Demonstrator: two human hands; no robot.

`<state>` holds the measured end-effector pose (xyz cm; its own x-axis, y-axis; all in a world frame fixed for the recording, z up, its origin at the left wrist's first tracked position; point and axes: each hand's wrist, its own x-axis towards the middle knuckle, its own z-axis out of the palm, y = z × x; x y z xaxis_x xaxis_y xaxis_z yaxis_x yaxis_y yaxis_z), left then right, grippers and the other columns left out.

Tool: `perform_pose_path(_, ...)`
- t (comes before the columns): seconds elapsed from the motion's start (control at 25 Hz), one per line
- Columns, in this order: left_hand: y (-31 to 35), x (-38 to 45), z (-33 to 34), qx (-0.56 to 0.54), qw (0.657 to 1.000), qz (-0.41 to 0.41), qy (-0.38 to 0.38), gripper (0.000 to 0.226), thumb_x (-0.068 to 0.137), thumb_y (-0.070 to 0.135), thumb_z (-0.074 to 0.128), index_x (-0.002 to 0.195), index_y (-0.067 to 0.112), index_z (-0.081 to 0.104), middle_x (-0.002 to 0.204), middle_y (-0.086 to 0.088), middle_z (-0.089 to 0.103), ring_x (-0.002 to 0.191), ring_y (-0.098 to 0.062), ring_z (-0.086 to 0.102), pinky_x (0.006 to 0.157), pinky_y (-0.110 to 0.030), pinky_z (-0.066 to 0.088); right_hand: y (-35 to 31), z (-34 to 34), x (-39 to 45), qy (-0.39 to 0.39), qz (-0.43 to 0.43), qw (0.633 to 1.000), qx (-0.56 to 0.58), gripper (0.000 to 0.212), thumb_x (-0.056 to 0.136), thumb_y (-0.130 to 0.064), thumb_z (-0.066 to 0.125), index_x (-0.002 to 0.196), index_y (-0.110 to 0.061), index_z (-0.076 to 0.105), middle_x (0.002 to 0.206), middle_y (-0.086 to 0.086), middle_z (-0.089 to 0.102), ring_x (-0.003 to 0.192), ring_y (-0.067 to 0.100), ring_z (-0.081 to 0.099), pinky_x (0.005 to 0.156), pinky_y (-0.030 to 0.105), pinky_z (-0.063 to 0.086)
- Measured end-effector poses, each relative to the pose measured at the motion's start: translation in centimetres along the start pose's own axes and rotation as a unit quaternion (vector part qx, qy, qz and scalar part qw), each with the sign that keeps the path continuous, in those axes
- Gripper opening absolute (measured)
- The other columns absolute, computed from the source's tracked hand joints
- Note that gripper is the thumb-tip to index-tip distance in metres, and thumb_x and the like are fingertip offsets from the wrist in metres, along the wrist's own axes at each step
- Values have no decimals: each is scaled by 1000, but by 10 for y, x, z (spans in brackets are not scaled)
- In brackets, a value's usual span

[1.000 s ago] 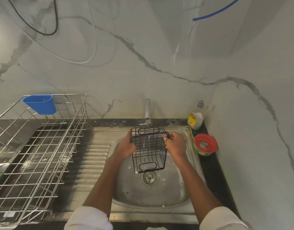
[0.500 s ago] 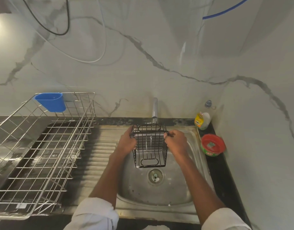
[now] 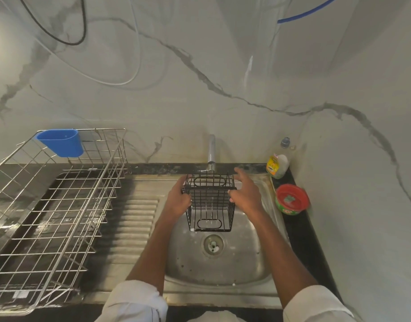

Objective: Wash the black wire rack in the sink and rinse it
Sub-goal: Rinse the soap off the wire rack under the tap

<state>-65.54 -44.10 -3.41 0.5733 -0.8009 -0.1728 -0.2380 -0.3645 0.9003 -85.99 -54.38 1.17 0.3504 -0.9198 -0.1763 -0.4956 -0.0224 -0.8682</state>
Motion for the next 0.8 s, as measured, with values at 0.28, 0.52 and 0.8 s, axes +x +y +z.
perform_pose_path(0.28, -23, 32, 29, 4, 999, 9, 36, 79, 86, -7, 60, 147, 42, 56, 136, 13, 71, 125, -9, 66, 113, -39, 52, -3, -12, 1, -21, 36, 999, -20, 59, 75, -1, 59, 121, -37, 69, 137, -8, 61, 81, 16, 76, 79, 40, 63)
perform_pose_path(0.52, 13, 25, 38, 56, 998, 34, 3, 61, 98, -9, 52, 151, 22, 55, 132, -1, 69, 111, -17, 67, 95, -29, 53, 4, -15, -2, 11, 42, 999, -22, 25, 85, -10, 66, 81, -35, 70, 111, 0, 75, 92, 29, 73, 88, 53, 61)
perform_pose_path(0.8, 37, 42, 42, 206, 975, 71, -49, 29, 99, 19, 74, 127, 13, 70, 107, -2, 74, 99, -20, 66, 89, -32, 48, 7, -25, -21, 77, 17, 996, -33, 17, 94, -15, 68, 80, -23, 74, 88, -3, 77, 82, 22, 73, 81, 48, 60)
